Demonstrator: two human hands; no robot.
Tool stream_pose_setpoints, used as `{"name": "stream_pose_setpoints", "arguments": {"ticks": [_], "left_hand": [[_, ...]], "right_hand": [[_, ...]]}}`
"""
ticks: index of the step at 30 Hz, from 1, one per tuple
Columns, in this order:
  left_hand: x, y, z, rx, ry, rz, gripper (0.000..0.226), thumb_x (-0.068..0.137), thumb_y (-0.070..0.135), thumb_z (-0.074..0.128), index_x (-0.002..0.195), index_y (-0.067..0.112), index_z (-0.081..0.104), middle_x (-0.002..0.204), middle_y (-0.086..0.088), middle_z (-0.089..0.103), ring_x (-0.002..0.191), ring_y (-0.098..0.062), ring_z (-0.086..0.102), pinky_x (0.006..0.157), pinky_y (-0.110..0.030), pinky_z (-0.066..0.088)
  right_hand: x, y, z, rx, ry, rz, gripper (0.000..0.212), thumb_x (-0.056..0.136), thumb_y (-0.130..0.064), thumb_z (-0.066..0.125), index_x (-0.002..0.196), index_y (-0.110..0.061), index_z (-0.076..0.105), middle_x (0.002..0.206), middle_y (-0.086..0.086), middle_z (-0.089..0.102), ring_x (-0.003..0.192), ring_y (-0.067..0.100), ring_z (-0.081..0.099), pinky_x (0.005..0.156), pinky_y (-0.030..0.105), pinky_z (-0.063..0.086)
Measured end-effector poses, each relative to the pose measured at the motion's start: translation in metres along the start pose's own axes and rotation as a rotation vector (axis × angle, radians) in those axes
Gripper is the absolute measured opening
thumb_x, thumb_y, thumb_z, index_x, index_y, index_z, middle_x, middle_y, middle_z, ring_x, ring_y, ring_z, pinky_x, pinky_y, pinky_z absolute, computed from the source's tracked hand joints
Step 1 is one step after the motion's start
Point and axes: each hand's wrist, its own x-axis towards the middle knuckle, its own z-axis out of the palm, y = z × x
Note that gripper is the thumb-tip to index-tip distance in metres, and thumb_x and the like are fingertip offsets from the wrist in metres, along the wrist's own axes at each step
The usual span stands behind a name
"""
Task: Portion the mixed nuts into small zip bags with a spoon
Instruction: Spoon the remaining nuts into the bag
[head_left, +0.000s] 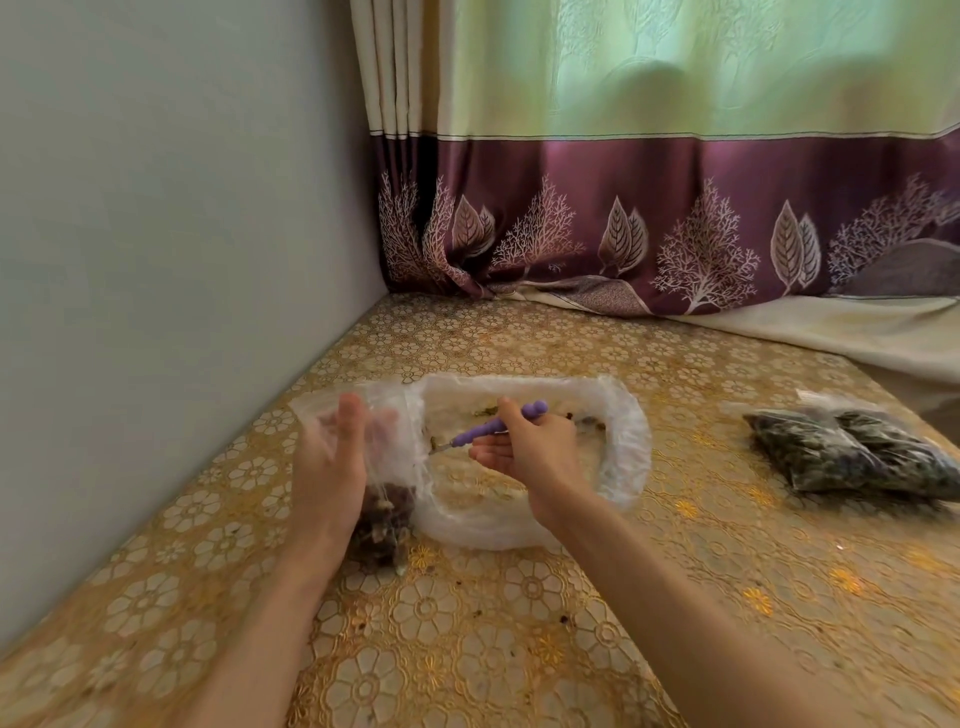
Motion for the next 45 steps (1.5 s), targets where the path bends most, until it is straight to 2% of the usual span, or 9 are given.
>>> {"name": "stream_pose_setpoints", "arguments": {"ticks": [6, 11, 15, 19, 22, 26, 30, 35, 45], "left_hand": [[-0.002, 0.005, 0.001, -0.002, 0.037, -0.003, 0.082, 0.057, 0.092, 0.036, 0.081, 0.020, 0.066, 0.077, -0.011, 0.066, 0.063, -0.035, 0.062, 0.066, -0.069, 0.047], [0.001, 0.000, -0.001, 0.053, 0.114, 0.006, 0.072, 0.081, 0.067, 0.028, 0.093, 0.008, 0.068, 0.034, 0.009, 0.043, 0.030, -0.001, 0.032, 0.064, -0.053, 0.051], [0.006, -0.003, -0.002, 0.044, 0.183, 0.022, 0.071, 0.082, 0.062, 0.029, 0.087, 0.002, 0.067, 0.049, -0.014, 0.052, 0.032, -0.015, 0.036, 0.053, -0.028, 0.041], [0.007, -0.002, -0.004, 0.053, 0.189, 0.009, 0.064, 0.090, 0.056, 0.031, 0.079, 0.003, 0.064, 0.083, -0.045, 0.049, 0.044, -0.022, 0.042, 0.075, -0.049, 0.046], [0.005, 0.000, -0.004, 0.074, 0.194, 0.000, 0.066, 0.091, 0.055, 0.032, 0.097, -0.002, 0.064, 0.093, -0.048, 0.044, 0.070, -0.057, 0.045, 0.088, -0.066, 0.037], [0.005, 0.000, -0.004, 0.091, 0.144, -0.007, 0.102, 0.068, 0.086, 0.031, 0.109, -0.004, 0.059, 0.095, -0.049, 0.044, 0.088, -0.063, 0.045, 0.085, -0.068, 0.037], [0.007, -0.001, -0.007, 0.047, 0.081, 0.060, 0.118, 0.057, 0.092, 0.035, 0.102, -0.016, 0.051, 0.077, -0.031, 0.052, 0.068, -0.047, 0.052, 0.079, -0.048, 0.050], [0.008, -0.008, -0.005, 0.022, 0.067, 0.045, 0.085, 0.046, 0.095, 0.043, 0.098, 0.028, 0.048, 0.094, 0.004, 0.064, 0.086, -0.007, 0.064, 0.071, -0.020, 0.048], [0.008, -0.011, -0.004, 0.028, 0.014, 0.040, 0.097, 0.043, 0.093, 0.049, 0.110, 0.023, 0.049, 0.094, 0.007, 0.066, 0.077, 0.003, 0.065, 0.056, -0.014, 0.051]], "right_hand": [[0.003, 0.001, 0.002, 0.203, -0.008, 0.117, 0.050, 0.097, -0.010, 0.048, 0.051, -0.001, 0.064, 0.076, 0.023, 0.071, 0.062, 0.022, 0.065, 0.061, 0.023, 0.057], [0.006, 0.000, -0.005, 0.315, -0.037, 0.190, 0.038, 0.096, -0.005, 0.046, 0.062, 0.004, 0.060, 0.079, 0.024, 0.071, 0.057, 0.018, 0.065, 0.053, 0.020, 0.056], [0.007, -0.001, -0.007, 0.330, -0.069, 0.226, 0.037, 0.095, -0.004, 0.045, 0.064, 0.005, 0.062, 0.081, 0.024, 0.072, 0.054, 0.015, 0.064, 0.051, 0.019, 0.055], [0.005, -0.003, -0.014, 0.346, -0.076, 0.225, 0.036, 0.091, 0.002, 0.041, 0.060, 0.003, 0.061, 0.080, 0.024, 0.072, 0.052, 0.016, 0.065, 0.051, 0.020, 0.055], [0.003, -0.005, -0.022, 0.344, -0.053, 0.223, 0.033, 0.093, -0.001, 0.042, 0.066, 0.004, 0.060, 0.077, 0.023, 0.072, 0.053, 0.015, 0.065, 0.052, 0.019, 0.055], [0.001, -0.010, -0.031, 0.330, -0.034, 0.231, 0.028, 0.094, -0.002, 0.042, 0.074, 0.005, 0.061, 0.086, 0.024, 0.072, 0.055, 0.015, 0.065, 0.049, 0.019, 0.054], [-0.003, -0.022, -0.039, 0.302, -0.003, 0.181, 0.031, 0.094, -0.002, 0.041, 0.070, 0.003, 0.060, 0.080, 0.021, 0.072, 0.053, 0.015, 0.064, 0.047, 0.018, 0.053], [-0.009, -0.046, -0.044, 0.257, 0.025, 0.047, 0.035, 0.096, -0.010, 0.047, 0.066, 0.000, 0.063, 0.070, 0.016, 0.072, 0.052, 0.014, 0.063, 0.047, 0.018, 0.052], [-0.034, -0.092, -0.014, 0.137, -0.198, -0.218, 0.046, 0.100, -0.022, 0.044, 0.063, -0.006, 0.067, 0.076, 0.012, 0.074, 0.053, 0.008, 0.062, 0.049, 0.015, 0.051]]}}
